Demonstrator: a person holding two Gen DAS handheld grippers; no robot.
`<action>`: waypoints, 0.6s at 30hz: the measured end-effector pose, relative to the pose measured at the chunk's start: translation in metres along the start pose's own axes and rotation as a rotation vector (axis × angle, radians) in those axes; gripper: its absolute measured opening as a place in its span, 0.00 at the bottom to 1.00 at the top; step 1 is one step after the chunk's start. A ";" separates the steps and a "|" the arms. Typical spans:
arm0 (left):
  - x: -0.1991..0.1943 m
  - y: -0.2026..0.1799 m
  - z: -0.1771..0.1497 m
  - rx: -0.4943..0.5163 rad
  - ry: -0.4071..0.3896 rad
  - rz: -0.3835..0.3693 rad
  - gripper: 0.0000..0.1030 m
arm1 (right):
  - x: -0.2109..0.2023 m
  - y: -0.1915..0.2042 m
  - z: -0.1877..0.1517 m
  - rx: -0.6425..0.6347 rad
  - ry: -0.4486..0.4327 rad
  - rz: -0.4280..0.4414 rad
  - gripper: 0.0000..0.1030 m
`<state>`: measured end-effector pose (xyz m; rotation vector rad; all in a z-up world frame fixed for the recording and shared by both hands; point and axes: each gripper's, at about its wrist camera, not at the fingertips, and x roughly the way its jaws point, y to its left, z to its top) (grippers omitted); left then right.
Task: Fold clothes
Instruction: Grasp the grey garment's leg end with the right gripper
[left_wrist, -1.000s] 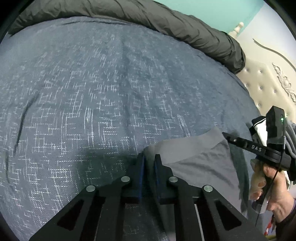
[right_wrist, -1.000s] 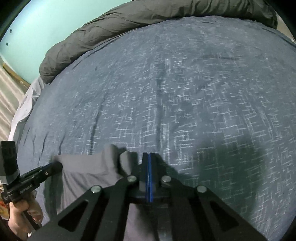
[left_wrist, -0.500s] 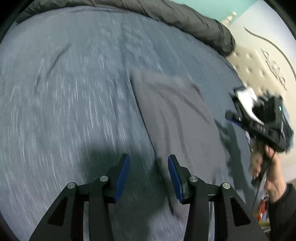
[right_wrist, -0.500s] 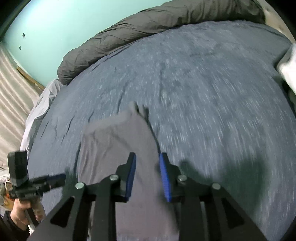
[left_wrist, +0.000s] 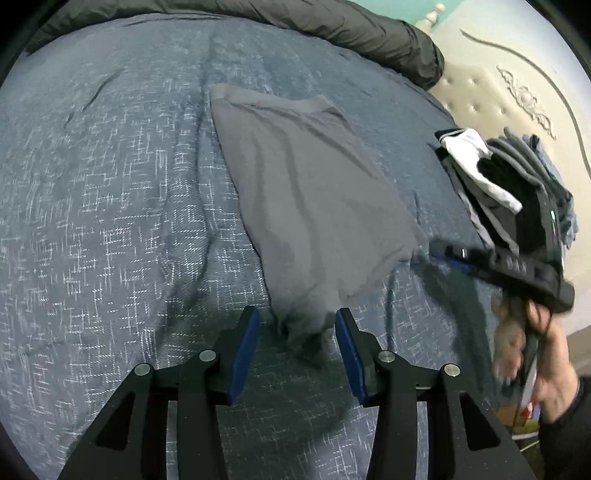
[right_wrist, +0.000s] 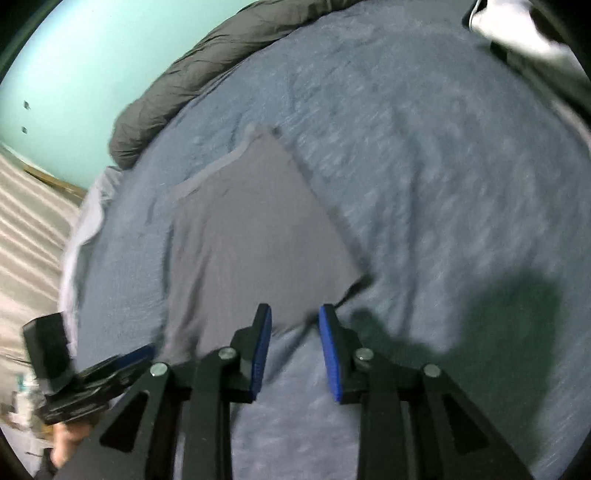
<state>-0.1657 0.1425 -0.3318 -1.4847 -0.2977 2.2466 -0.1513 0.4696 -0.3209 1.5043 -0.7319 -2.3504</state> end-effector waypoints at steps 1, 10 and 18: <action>-0.001 0.002 -0.002 -0.002 -0.015 0.006 0.45 | 0.002 0.006 -0.007 -0.003 0.006 0.012 0.26; -0.018 0.034 -0.032 -0.042 -0.099 0.028 0.45 | 0.039 0.066 -0.055 -0.072 0.071 0.022 0.26; -0.036 0.057 -0.044 -0.040 -0.149 0.020 0.61 | 0.064 0.115 -0.065 -0.222 0.059 -0.132 0.33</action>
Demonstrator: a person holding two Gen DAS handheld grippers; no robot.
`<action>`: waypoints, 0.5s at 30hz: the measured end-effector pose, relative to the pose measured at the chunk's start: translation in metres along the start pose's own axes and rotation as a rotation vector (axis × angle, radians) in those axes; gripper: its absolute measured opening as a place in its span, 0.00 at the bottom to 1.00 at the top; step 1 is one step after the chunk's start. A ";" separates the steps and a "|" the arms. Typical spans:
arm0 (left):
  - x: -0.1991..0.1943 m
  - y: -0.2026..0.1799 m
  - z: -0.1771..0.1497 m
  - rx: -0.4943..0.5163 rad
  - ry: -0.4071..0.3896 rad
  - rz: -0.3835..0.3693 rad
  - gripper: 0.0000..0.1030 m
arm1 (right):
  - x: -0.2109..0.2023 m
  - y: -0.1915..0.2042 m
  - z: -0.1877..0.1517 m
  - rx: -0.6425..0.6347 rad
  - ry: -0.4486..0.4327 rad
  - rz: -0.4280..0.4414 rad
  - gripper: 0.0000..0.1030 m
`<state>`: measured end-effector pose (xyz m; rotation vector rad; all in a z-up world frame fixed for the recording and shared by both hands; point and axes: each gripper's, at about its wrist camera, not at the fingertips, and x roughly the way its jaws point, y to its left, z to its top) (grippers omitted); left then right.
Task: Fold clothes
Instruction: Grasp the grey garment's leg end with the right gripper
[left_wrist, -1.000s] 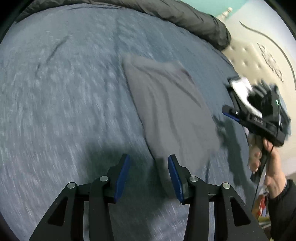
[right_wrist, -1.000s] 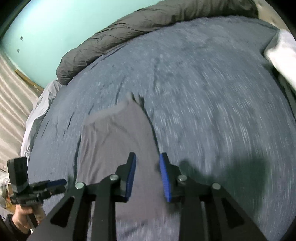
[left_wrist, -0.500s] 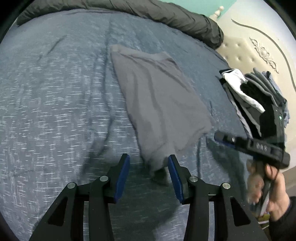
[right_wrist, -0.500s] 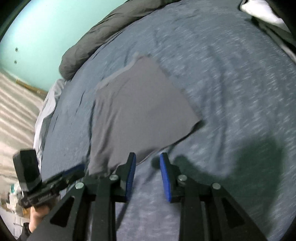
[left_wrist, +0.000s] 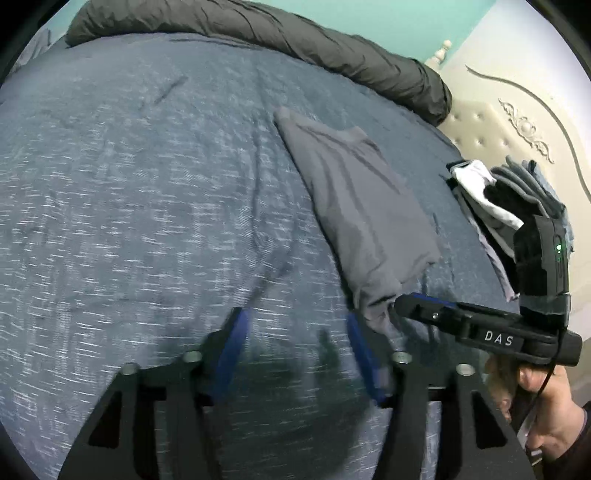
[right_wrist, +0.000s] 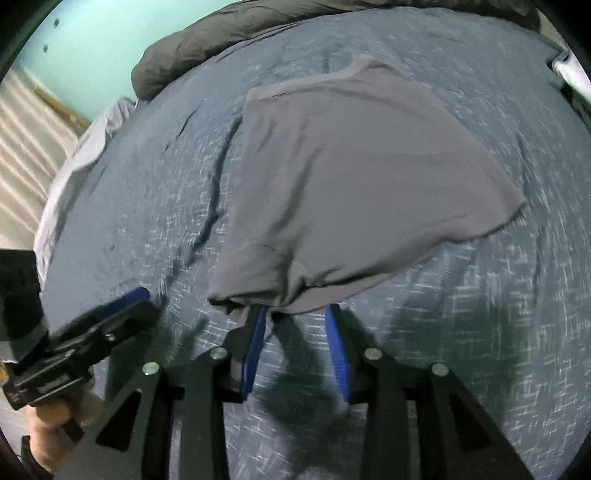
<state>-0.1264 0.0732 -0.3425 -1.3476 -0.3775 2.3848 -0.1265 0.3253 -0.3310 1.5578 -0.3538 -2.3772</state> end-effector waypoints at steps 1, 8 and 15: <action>-0.002 0.003 -0.001 -0.004 -0.002 -0.003 0.62 | 0.002 0.006 0.001 -0.012 -0.003 -0.014 0.33; -0.023 0.018 0.000 -0.005 -0.062 -0.010 0.62 | 0.020 0.034 0.005 -0.091 0.019 -0.145 0.30; -0.030 0.020 -0.001 0.015 -0.083 -0.021 0.62 | 0.010 0.046 0.003 -0.151 -0.017 -0.212 0.03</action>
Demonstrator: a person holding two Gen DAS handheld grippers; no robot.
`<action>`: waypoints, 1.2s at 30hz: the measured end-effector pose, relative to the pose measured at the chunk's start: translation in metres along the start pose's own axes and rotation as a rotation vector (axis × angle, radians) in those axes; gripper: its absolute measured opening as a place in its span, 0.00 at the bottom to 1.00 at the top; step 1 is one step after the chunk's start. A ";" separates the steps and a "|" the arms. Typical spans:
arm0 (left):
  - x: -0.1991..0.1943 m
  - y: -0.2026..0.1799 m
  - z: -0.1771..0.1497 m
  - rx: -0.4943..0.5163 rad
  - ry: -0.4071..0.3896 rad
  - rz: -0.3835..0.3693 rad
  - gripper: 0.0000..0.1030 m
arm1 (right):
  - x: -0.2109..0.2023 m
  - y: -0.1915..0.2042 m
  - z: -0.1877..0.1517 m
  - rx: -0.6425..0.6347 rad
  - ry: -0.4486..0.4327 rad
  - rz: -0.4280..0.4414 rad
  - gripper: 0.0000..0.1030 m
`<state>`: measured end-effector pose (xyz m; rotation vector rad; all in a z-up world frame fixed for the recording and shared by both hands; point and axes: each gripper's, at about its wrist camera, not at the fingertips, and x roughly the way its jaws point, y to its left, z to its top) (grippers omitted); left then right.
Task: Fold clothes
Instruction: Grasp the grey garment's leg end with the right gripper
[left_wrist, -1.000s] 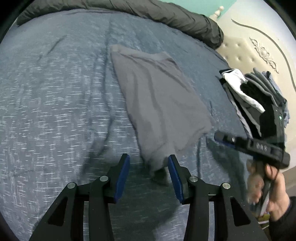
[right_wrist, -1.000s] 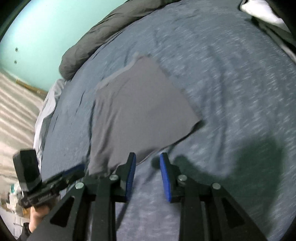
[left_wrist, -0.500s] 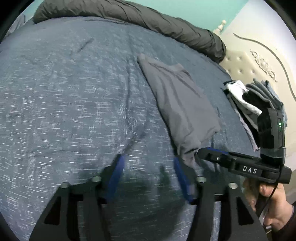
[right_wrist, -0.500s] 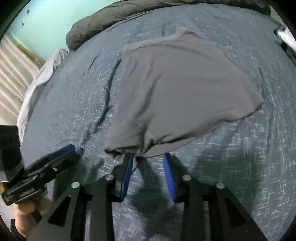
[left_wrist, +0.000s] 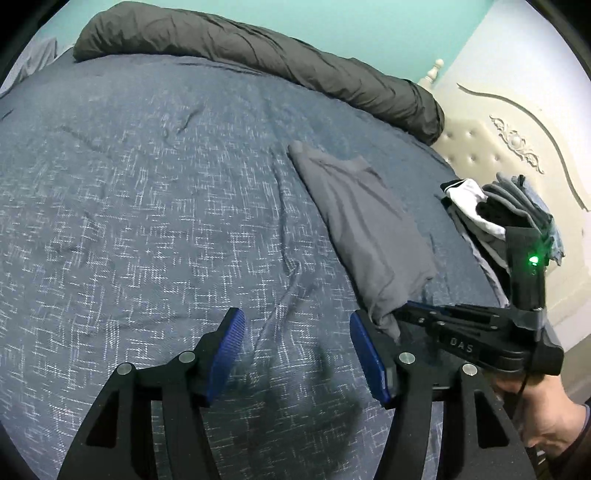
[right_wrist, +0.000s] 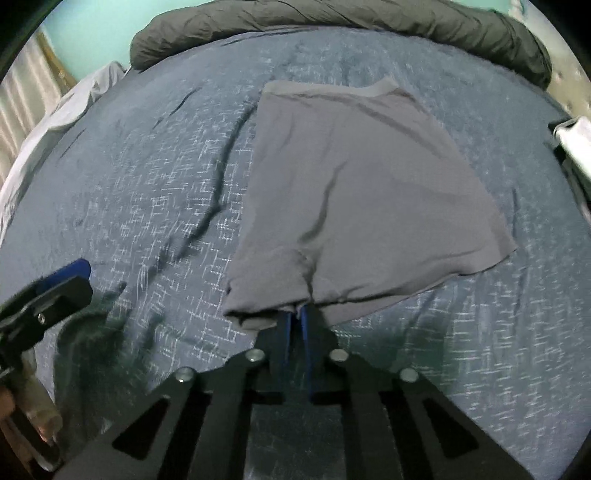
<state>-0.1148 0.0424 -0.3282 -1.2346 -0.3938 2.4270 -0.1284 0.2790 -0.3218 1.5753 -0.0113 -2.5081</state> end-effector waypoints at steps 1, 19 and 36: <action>0.000 0.000 0.000 -0.001 0.000 -0.001 0.62 | -0.004 0.002 0.000 -0.015 -0.005 -0.004 0.03; 0.005 0.001 -0.007 0.011 0.010 -0.004 0.62 | -0.004 -0.006 -0.024 -0.062 0.075 0.046 0.03; 0.011 -0.006 -0.006 0.016 0.016 -0.009 0.62 | 0.008 -0.024 -0.017 0.016 -0.015 0.034 0.28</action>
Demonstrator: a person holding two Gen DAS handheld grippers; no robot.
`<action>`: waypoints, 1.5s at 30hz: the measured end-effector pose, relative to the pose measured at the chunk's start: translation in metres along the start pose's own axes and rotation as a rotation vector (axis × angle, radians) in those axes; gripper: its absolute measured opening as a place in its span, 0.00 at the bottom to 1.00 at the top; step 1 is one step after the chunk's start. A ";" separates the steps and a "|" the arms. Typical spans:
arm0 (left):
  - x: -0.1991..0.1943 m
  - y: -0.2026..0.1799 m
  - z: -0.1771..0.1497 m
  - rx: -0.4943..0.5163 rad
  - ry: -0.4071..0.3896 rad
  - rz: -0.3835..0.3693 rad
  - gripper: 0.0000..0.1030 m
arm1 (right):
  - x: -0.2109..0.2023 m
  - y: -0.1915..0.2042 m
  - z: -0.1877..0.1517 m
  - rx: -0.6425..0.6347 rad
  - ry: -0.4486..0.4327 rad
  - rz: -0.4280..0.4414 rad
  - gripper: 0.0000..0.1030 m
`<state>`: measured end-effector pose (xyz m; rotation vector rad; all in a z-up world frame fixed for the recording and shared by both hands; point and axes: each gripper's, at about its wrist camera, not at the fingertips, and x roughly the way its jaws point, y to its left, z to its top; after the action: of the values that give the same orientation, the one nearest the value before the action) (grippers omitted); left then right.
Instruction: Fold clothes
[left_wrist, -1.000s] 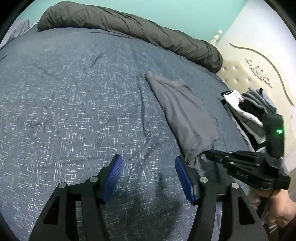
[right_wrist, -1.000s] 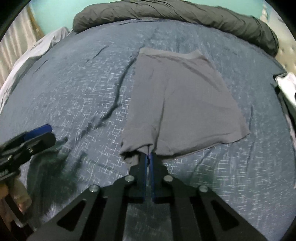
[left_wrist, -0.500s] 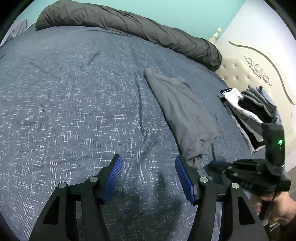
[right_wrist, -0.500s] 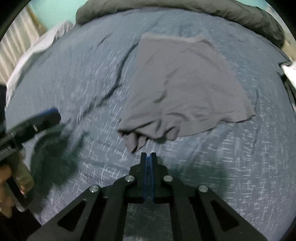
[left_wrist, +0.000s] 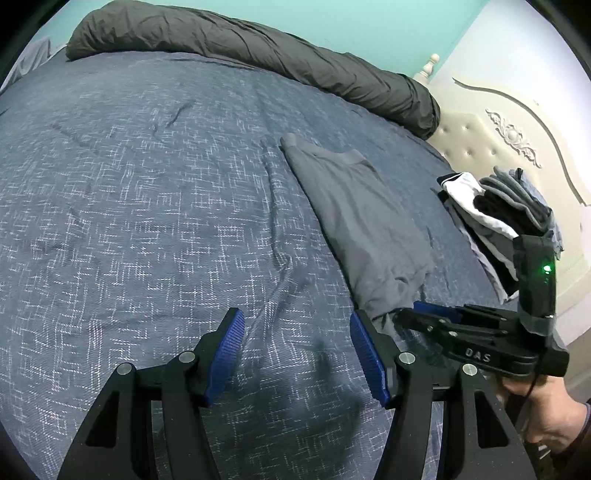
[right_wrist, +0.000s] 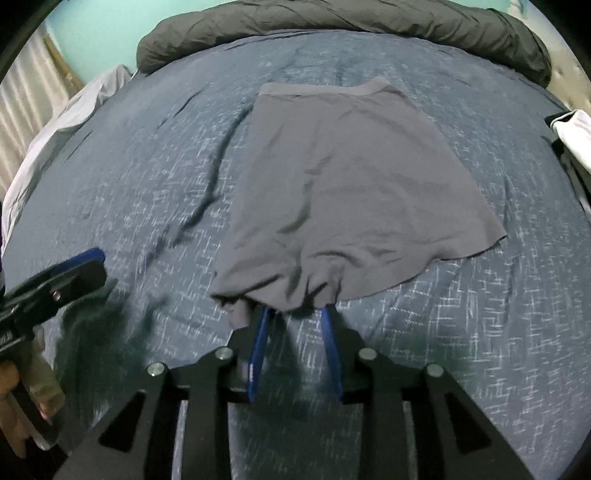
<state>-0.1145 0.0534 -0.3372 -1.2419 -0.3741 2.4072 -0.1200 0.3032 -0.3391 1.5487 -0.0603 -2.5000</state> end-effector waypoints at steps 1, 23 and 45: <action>0.000 0.000 -0.001 -0.001 0.000 0.000 0.62 | 0.002 -0.001 0.001 -0.001 -0.004 -0.005 0.27; 0.004 0.002 0.003 0.011 0.009 -0.012 0.62 | -0.002 -0.001 -0.001 -0.037 0.013 -0.034 0.18; 0.003 0.006 0.007 0.002 0.000 -0.021 0.62 | -0.006 0.012 0.001 -0.124 -0.005 -0.014 0.01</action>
<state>-0.1234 0.0495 -0.3375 -1.2308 -0.3832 2.3890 -0.1165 0.2927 -0.3320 1.4987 0.1035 -2.4668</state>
